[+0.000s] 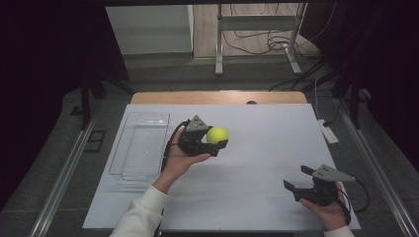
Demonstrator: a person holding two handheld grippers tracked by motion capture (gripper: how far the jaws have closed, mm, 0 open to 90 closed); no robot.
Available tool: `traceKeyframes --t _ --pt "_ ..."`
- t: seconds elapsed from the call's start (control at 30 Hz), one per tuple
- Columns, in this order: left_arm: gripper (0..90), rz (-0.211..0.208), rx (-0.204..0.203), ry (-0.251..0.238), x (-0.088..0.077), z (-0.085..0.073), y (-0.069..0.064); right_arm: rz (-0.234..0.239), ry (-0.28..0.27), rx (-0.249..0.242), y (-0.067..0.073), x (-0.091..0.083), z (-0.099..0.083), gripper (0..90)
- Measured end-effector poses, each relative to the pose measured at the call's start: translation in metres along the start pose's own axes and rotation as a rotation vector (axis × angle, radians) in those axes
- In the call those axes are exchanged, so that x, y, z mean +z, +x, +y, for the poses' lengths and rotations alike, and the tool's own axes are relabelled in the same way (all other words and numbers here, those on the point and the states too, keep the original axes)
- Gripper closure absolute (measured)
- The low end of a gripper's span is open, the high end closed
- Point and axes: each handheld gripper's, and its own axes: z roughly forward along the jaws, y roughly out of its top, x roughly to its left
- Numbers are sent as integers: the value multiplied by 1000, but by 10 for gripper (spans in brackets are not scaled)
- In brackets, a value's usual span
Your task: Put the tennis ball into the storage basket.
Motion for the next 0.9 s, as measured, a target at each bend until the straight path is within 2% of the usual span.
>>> traceKeyframes --t 0.37,0.9 --pt "265 23 -16 -18 -10 2 8 0 -2 -3 1 0 0 128" --pt "264 41 -31 -45 -20 4 14 -2 3 -9 2 0 1 129"
